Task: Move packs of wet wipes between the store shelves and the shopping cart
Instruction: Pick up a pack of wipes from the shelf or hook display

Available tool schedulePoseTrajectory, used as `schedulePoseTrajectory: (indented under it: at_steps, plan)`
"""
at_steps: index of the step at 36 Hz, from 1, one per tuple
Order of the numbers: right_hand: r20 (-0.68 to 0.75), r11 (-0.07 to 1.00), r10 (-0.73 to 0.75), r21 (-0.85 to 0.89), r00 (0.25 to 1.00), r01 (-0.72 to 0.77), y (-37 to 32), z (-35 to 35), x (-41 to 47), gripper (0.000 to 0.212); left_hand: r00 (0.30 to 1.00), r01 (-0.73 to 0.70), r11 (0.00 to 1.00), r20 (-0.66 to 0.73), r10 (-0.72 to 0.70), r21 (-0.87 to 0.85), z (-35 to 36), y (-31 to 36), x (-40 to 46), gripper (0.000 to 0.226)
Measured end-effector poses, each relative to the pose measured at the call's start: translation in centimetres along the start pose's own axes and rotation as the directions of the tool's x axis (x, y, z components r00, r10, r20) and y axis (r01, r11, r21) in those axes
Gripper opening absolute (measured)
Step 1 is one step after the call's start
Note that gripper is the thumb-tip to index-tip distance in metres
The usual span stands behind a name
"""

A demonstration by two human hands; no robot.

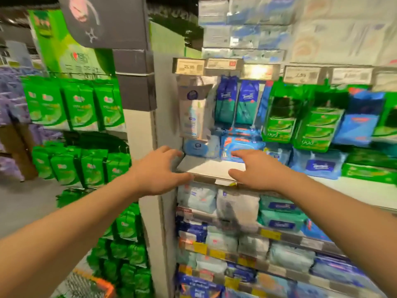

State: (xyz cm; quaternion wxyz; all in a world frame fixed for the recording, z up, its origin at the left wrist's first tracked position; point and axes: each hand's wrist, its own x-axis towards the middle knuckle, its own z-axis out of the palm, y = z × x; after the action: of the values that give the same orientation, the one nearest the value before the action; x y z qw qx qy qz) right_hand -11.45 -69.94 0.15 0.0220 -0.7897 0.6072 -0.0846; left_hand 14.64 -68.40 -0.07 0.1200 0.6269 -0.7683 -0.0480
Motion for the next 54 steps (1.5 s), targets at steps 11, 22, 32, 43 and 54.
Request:
schedulePoseTrajectory:
  at_steps: [11,22,32,43,54]
  plan:
    - [-0.001,0.981,0.193,0.033,0.981,-0.193,11.1,-0.9,-2.4,0.063,0.988,-0.131,0.987,0.072,0.138,-0.094,2.7,8.3,6.4,0.115]
    - [-0.052,0.961,0.274,0.039,0.96,-0.272,14.6,-0.6,0.5,0.065,0.962,-0.261,0.957,0.049,0.269,-0.129,4.8,11.0,14.6,0.086]
    - [-0.273,0.921,0.372,0.225,0.887,-0.317,14.5,-1.9,6.3,0.069,0.932,-0.341,0.907,0.036,0.36,-0.248,5.9,12.1,22.6,0.072]
    - [-0.307,0.76,0.572,0.548,0.76,-0.35,15.9,-1.5,10.8,0.096,0.977,-0.165,0.773,0.005,0.213,-0.613,9.2,15.9,27.8,0.103]
    - [-0.28,0.552,0.686,0.801,0.671,-0.23,16.5,0.9,12.5,0.084,0.984,-0.077,0.479,0.01,0.177,-0.875,11.7,20.7,29.9,0.096]
